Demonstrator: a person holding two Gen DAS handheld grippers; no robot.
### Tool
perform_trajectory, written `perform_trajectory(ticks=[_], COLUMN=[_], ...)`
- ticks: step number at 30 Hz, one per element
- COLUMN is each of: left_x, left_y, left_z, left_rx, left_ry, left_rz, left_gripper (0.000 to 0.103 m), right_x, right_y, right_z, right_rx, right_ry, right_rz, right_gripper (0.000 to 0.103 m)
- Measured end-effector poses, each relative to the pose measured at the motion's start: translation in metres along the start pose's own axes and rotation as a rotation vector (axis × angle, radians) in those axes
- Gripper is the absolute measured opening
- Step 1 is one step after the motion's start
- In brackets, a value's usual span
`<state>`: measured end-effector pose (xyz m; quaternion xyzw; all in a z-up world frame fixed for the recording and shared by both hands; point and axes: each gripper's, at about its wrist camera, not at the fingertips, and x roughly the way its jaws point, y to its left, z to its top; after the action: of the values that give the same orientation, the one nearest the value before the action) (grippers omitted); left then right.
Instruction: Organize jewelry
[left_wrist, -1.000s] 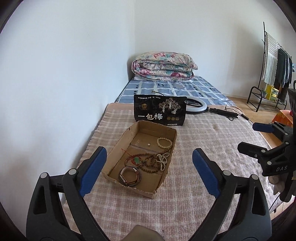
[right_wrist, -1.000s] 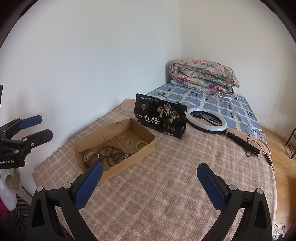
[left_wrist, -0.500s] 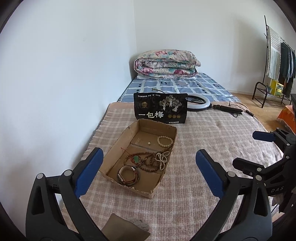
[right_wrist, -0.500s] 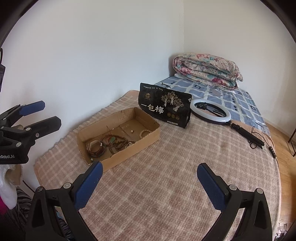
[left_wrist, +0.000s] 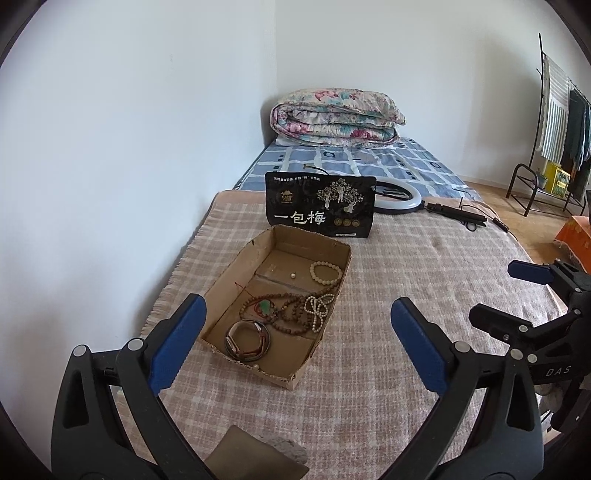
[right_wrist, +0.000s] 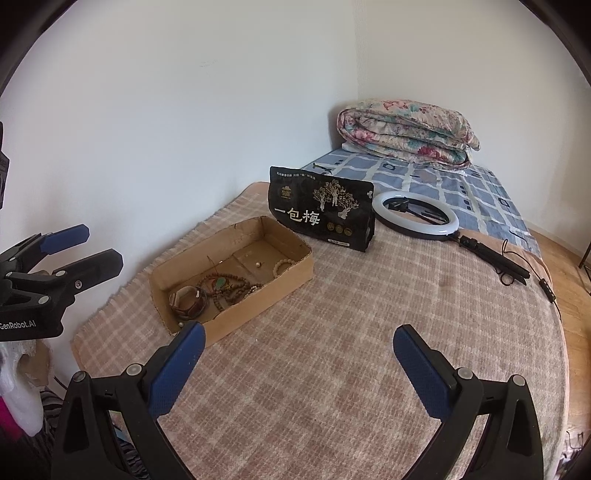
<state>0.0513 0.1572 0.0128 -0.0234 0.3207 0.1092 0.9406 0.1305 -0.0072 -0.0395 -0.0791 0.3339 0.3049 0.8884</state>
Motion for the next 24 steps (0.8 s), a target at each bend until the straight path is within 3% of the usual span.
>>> perform_trajectory(ticks=[24], left_x=[-0.0022], left_y=[0.0032], left_z=[-0.003], left_rx=[0.007], left_ry=[-0.015], left_rz=[0.039], left_gripper=[0.102], right_x=[0.0071], right_y=[0.0051], right_z=[-0.0042], right_rx=[-0.006], right_ry=[0.024], right_rz=[0.008], right_gripper=[0.103])
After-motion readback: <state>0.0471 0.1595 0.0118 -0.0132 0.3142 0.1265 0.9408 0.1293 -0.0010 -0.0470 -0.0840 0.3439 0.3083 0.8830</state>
